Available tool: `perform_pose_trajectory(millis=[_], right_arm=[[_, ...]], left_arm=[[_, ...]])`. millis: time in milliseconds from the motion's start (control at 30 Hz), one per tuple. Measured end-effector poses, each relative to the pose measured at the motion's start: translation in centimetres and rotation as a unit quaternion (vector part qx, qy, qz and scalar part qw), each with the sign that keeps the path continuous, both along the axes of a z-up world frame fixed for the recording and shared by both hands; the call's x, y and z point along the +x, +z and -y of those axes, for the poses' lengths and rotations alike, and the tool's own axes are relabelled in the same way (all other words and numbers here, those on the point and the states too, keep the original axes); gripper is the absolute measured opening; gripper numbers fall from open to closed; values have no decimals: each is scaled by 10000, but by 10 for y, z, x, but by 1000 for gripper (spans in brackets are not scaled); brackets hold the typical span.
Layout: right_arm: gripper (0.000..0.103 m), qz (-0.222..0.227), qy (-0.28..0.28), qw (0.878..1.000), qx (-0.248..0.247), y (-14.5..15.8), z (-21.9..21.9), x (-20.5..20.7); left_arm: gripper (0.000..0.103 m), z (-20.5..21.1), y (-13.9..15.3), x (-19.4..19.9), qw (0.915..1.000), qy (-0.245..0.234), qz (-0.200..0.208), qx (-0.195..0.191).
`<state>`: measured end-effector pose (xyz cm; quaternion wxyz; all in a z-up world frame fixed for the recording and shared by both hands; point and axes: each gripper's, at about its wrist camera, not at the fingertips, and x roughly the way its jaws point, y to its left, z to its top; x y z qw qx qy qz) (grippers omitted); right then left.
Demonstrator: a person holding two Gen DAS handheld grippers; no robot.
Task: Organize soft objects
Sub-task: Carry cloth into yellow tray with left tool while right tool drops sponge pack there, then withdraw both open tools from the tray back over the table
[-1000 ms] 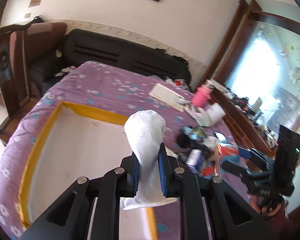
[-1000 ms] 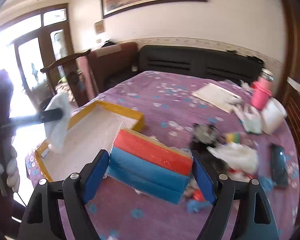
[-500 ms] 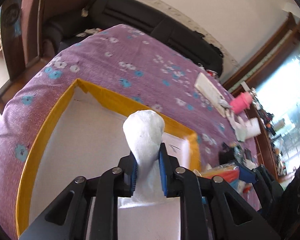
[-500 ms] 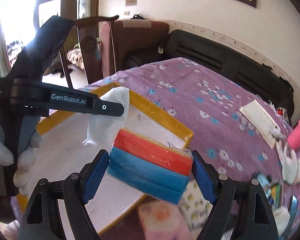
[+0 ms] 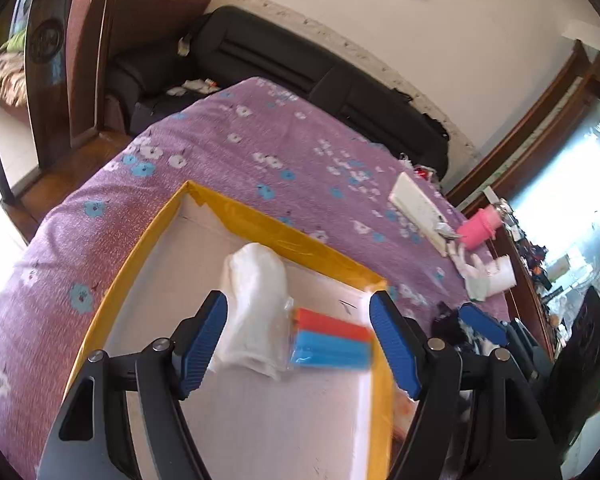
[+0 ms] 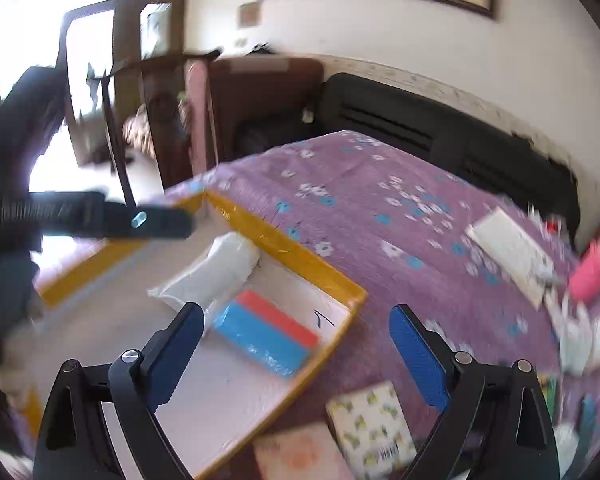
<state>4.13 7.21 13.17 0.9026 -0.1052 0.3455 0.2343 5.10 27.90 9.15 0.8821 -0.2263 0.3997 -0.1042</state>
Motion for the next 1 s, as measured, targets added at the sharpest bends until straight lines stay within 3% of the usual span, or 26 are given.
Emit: perform_pose_trajectory(millis=[133, 200, 333, 433, 567, 633, 767, 1000], right_arm=[[97, -256, -495, 9956, 759, 19, 59, -17], [97, -358, -881, 9898, 1062, 23, 98, -28], [97, -304, -1598, 9766, 1409, 23, 158, -57], [97, -212, -2035, 9676, 1476, 19, 194, -89], [100, 366, -2509, 9592, 1248, 27, 228, -132], [102, 413, -2744, 9540, 1137, 25, 244, -140], [102, 24, -3142, 9426, 1128, 10, 287, -131], [102, 308, -3696, 9237, 965, -12, 336, -102]], left_arm=[[76, 20, 21, -31, 9993, -177, 301, 111], [83, 32, 31, -50, 9987, -270, 421, 127], [92, 64, 48, -89, 9934, -718, 888, 44], [96, 101, 50, -115, 9855, -1013, 1292, 433], [96, 151, 44, -122, 9786, -1616, 1129, 586], [96, 169, 43, -124, 9767, -1731, 1090, 647], [96, 191, 40, -128, 9760, -1826, 987, 667], [96, 198, 38, -124, 9799, -1582, 816, 903]])
